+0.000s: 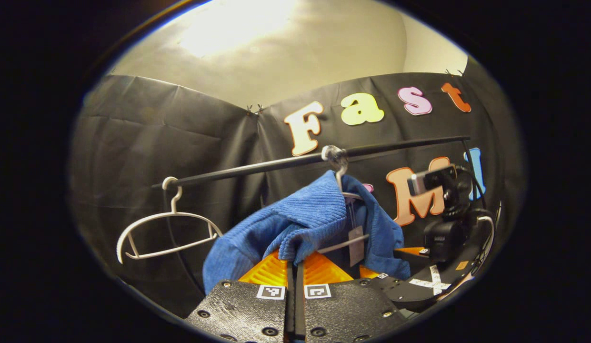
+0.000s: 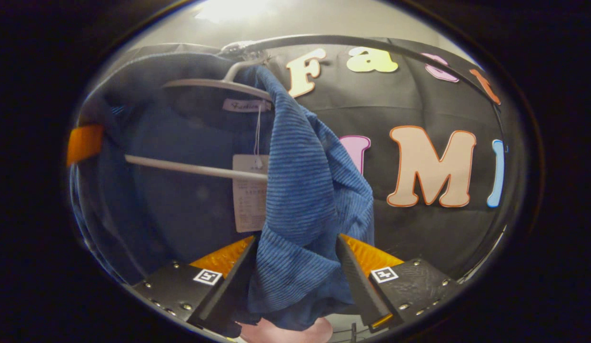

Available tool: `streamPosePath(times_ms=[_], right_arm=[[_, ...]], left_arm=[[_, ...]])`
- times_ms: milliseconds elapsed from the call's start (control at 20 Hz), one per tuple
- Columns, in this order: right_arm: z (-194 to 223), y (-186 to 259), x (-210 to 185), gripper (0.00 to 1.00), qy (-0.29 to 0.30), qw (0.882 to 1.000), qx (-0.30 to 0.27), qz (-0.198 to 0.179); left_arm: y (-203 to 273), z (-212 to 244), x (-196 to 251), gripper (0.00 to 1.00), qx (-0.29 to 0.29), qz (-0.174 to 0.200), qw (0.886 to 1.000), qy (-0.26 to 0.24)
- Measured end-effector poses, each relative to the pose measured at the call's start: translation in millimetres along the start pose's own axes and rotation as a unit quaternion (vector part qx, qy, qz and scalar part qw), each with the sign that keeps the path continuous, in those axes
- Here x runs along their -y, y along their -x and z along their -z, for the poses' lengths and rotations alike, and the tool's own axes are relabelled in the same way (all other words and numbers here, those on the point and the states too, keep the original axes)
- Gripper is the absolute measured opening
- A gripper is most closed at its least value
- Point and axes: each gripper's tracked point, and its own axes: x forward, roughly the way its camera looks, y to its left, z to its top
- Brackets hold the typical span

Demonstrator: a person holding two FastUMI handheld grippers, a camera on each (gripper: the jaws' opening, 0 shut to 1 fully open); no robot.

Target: Grasp the clothes on the hanger with both hands and then place them into the laundry hamper below.

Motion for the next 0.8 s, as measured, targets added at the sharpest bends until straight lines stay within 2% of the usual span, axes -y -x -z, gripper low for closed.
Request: streamPosePath(times_ms=[50, 250, 350, 600, 800], right_arm=[[6, -3, 4, 0.87, -0.002, 1.000, -0.009, 0.007], [16, -10, 12, 0.36, -0.034, 0.998, -0.040, 0.020], [10, -9, 25, 0.10, -0.042, 0.998, -0.037, 0.042], [-17, 3, 66, 0.10, -0.035, 0.994, -0.003, 0.101], [-50, 2, 106, 0.10, -0.033, 0.989, 0.035, 0.140]], left_arm=[[1, -4, -6, 0.01, 0.000, -0.007, 1.000, 0.005], [6, -16, -25, 0.01, 0.004, -0.030, 1.000, 0.006], [9, -23, -31, 0.00, 0.011, -0.035, 0.999, -0.003], [10, -39, -47, 0.00, 0.018, -0.047, 0.999, 0.011], [10, -51, -58, 0.00, 0.030, -0.055, 0.998, 0.003]])
